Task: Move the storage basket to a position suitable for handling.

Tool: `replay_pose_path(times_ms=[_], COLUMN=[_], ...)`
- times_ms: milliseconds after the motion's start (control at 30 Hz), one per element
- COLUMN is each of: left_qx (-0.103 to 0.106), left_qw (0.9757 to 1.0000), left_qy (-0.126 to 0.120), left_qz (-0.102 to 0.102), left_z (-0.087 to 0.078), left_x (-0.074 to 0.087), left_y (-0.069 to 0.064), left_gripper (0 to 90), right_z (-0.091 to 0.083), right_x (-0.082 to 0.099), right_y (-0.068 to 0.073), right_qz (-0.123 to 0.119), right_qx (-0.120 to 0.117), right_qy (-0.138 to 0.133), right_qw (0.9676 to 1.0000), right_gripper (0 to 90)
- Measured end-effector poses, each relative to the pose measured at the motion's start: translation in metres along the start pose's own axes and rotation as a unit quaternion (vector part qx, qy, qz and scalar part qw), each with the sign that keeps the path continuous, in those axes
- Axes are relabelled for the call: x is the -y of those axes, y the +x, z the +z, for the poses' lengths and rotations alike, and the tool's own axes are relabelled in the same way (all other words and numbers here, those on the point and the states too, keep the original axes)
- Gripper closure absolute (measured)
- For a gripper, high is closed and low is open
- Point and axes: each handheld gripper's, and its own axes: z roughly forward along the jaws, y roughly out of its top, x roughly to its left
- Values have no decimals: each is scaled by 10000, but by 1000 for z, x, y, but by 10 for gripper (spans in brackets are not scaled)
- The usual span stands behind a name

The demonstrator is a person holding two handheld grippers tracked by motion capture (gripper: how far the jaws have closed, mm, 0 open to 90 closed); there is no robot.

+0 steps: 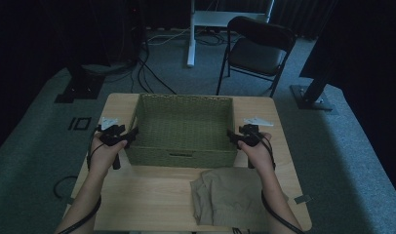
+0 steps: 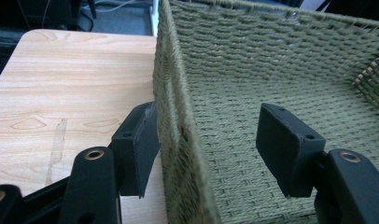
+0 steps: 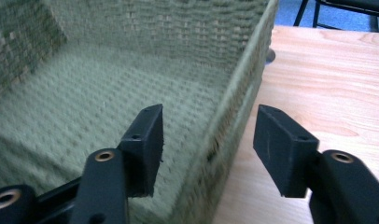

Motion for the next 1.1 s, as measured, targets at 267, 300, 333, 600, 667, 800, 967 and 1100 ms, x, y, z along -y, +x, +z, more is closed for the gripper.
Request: replay_pose_path(times_ms=[267, 300, 333, 600, 667, 800, 967, 1100], left_qx=[-99, -169, -202, -240, -272, -218, -232, -285], left_qw=[9999, 9998, 9997, 9996, 9995, 9997, 9994, 9993], left_qy=[34, 64, 98, 137, 168, 121, 171, 238], left_qz=[-97, -27, -7, -93, 14, -64, -167, -66], left_z=[14, 16, 18, 32, 34, 36, 36, 37], left_x=[-4, -4, -3, 5, 7, 9, 9, 7], left_y=[4, 5, 7, 11, 10, 9, 6, 4], left_gripper=[364, 364, 365, 409, 489, 610, 751, 760], right_z=[16, 19, 21, 36, 37, 38, 38, 38], right_x=[-10, -10, -9, 2, 3, 8, 7, 7], right_y=[10, 11, 12, 13, 13, 13, 16, 16], right_qz=[232, 238, 226, 311, 334, 390, 367, 343], right_qx=[226, 261, 324, 709, 716, 933, 1135, 1163], right_qy=[-331, -316, -296, -127, -101, -108, -91, -83], right_qw=[9989, 9989, 9988, 9969, 9968, 9948, 9928, 9926], right_gripper=[423, 423, 437, 535, 564, 697, 762, 768])
